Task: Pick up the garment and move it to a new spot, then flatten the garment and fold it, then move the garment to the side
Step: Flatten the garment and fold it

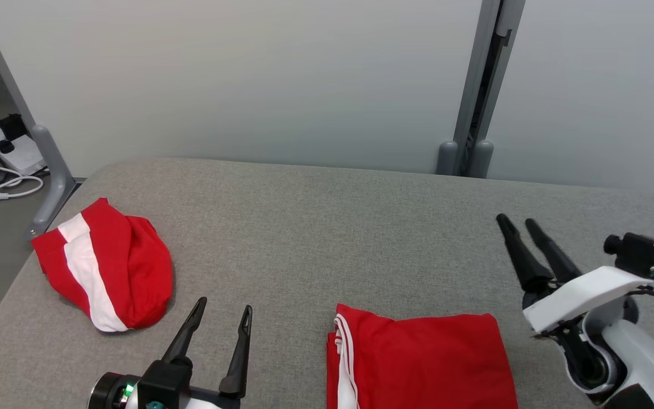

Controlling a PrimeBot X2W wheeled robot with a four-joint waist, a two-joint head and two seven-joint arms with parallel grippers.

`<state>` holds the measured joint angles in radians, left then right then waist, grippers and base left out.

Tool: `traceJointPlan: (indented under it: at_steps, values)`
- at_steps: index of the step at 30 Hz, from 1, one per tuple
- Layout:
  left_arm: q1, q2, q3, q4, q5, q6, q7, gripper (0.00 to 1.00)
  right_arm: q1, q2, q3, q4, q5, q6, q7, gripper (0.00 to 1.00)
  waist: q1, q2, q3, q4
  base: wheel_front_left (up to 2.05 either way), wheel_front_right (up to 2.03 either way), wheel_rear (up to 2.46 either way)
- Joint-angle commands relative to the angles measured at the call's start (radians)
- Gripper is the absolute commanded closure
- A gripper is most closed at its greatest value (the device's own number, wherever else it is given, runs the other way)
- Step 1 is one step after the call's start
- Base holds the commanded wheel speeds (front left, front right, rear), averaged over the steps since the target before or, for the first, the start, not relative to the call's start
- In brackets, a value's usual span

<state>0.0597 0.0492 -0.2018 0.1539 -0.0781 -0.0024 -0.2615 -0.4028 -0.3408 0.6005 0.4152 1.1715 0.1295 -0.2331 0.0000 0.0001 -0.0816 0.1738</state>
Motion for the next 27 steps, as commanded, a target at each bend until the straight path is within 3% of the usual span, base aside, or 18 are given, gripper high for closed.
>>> traceJointPlan:
  at_steps: [1,7,12,14,20,27]
  values:
    - [0.003,0.003,0.009,-0.007,0.011,-0.001,-0.004,0.00,0.002,-0.003,-0.034,0.007,-0.077,0.002,-0.013,0.00,0.0000,-0.0001,0.001,-0.008,0.00,0.00,0.00]
    - [-0.004,0.003,0.019,-0.025,0.006,0.006,-0.004,0.00,0.062,-0.007,-0.223,-0.013,-0.405,0.002,-0.027,0.00,0.0000,-0.0001,0.010,-0.030,0.00,0.00,0.00]
    - [-0.004,0.003,0.029,-0.042,-0.009,0.020,-0.004,0.00,0.189,0.054,-0.435,-0.120,-0.739,0.002,-0.032,0.00,0.0000,-0.0001,0.018,-0.049,0.00,0.00,0.00]
    - [0.001,0.003,0.035,-0.052,-0.019,0.031,-0.004,0.00,0.255,0.106,-0.501,-0.169,-0.828,0.002,-0.032,0.00,0.0000,-0.0001,0.020,-0.057,0.00,0.00,0.00]
    - [0.022,0.003,0.066,-0.091,-0.034,0.052,-0.004,0.00,0.404,0.226,-0.605,-0.285,-0.966,0.002,-0.033,0.00,0.0000,-0.0001,0.020,-0.078,0.00,0.00,0.00]
    - [0.069,0.003,0.092,-0.164,-0.029,0.062,-0.004,0.00,0.505,0.276,-0.626,-0.335,-0.996,0.001,-0.034,0.00,0.0000,-0.0001,0.011,-0.093,0.00,0.00,0.00]
